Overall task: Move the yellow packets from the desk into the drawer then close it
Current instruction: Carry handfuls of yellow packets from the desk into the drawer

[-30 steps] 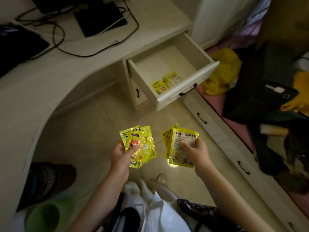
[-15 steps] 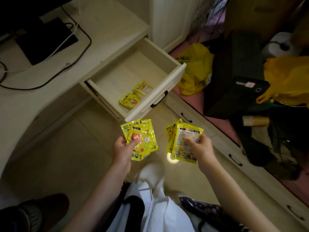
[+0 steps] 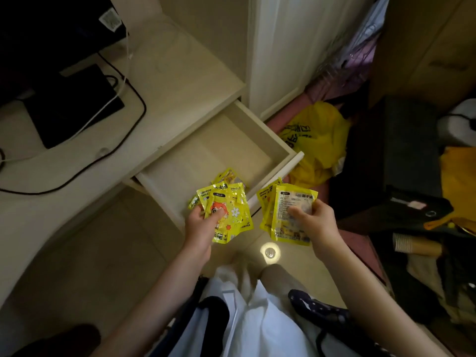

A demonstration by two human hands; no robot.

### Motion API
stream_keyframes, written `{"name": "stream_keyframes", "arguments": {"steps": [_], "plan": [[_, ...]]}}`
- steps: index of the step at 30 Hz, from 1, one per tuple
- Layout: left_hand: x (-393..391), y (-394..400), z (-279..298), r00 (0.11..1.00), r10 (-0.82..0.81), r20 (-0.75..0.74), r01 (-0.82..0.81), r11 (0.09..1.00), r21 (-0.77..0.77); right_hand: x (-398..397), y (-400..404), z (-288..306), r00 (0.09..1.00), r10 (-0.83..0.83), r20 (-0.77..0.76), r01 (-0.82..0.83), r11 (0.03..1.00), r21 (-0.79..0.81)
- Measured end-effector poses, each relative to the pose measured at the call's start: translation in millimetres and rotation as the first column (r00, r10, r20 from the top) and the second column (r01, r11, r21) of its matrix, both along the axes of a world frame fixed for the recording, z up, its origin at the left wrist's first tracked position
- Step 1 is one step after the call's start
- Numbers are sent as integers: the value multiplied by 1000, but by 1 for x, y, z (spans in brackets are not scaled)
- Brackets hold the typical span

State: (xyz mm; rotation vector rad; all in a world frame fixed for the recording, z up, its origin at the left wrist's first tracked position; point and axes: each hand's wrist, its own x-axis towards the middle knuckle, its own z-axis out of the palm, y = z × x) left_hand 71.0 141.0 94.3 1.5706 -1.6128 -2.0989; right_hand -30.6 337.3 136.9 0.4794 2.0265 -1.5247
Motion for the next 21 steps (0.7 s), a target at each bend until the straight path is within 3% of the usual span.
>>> {"name": "stream_keyframes", "arguments": {"steps": [9, 15, 21], "plan": [[-73, -15, -17, 974, 221, 52, -223, 974, 37, -111, -46, -8, 970, 243, 27, -244, 970, 27], [-113, -18, -47, 903, 404, 143, -419, 903, 92, -175, -81, -23, 901, 409, 142, -414, 910, 3], [-137, -20, -86, 883, 379, 277, -402, 915, 28, -209, -126, -71, 799, 558, 225, -581, 812, 49]]}}
